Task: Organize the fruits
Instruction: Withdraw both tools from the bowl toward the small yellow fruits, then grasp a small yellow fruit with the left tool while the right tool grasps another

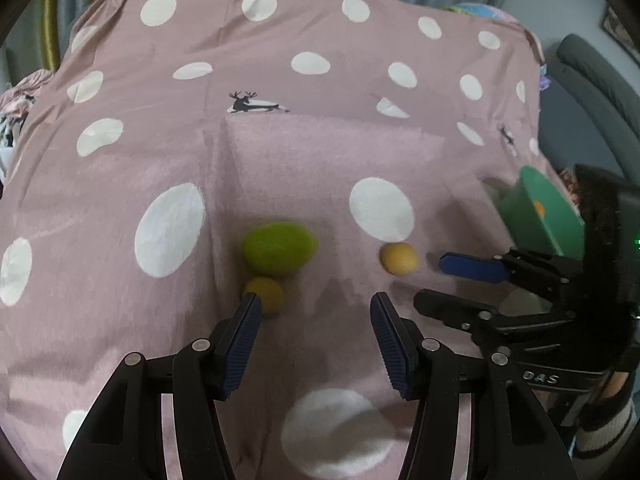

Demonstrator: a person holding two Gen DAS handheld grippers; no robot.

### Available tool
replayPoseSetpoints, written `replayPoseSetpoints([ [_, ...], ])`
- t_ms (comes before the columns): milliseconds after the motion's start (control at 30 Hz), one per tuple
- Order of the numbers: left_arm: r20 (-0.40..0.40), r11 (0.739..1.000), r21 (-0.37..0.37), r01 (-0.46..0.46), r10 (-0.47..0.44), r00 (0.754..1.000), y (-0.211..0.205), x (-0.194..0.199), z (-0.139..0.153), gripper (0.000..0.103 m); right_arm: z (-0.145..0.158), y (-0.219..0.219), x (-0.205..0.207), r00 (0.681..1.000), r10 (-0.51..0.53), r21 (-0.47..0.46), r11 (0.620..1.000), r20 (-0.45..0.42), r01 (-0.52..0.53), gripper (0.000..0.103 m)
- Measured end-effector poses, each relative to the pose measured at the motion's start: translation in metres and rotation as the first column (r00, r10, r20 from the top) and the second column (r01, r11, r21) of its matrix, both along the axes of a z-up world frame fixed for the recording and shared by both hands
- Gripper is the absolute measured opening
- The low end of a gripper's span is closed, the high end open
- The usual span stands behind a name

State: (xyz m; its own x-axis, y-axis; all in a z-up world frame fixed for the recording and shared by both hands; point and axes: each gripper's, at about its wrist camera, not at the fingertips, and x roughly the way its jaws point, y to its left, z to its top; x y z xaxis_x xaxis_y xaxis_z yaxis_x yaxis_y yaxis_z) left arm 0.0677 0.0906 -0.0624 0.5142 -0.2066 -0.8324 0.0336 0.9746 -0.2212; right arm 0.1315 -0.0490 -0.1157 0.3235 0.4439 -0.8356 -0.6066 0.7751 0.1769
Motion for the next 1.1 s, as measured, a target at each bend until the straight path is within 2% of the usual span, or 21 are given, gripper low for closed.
replayPoseSetpoints([
  [233, -0.057, 0.997, 0.071, -0.024, 0.028, 0.998, 0.0, 0.015, -0.013, 0.056, -0.005, 0.007, 0.011, 1.0, 0.022, -0.003, 1.0, -0.006, -0.022, 0.051],
  [567, -0.073, 0.992, 0.129, 0.003, 0.007, 0.997, -0.004, 0.023, -0.015, 0.055, -0.015, 0.015, 0.021, 0.999, 0.045, -0.011, 0.999, -0.026, -0.045, 0.048],
  [633, -0.079, 0.99, 0.141, 0.012, -0.001, 0.997, -0.005, 0.025, -0.016, 0.052, -0.017, 0.016, 0.022, 0.998, 0.049, -0.013, 0.999, -0.032, -0.049, 0.046],
  [733, -0.11, 0.987, 0.159, 0.037, -0.019, 0.994, -0.005, 0.027, -0.021, 0.041, -0.018, 0.017, 0.025, 0.998, 0.051, -0.017, 0.999, -0.032, -0.052, 0.042],
  [833, -0.136, 0.98, 0.187, 0.063, -0.038, 0.99, -0.007, 0.029, -0.027, 0.038, -0.02, 0.018, 0.027, 0.998, 0.055, -0.028, 0.998, -0.029, -0.055, 0.038],
  [1100, -0.126, 0.988, 0.148, 0.048, -0.03, 0.992, -0.002, 0.031, -0.028, 0.025, -0.02, 0.017, 0.029, 0.998, 0.055, -0.036, 0.998, -0.015, -0.055, 0.026],
])
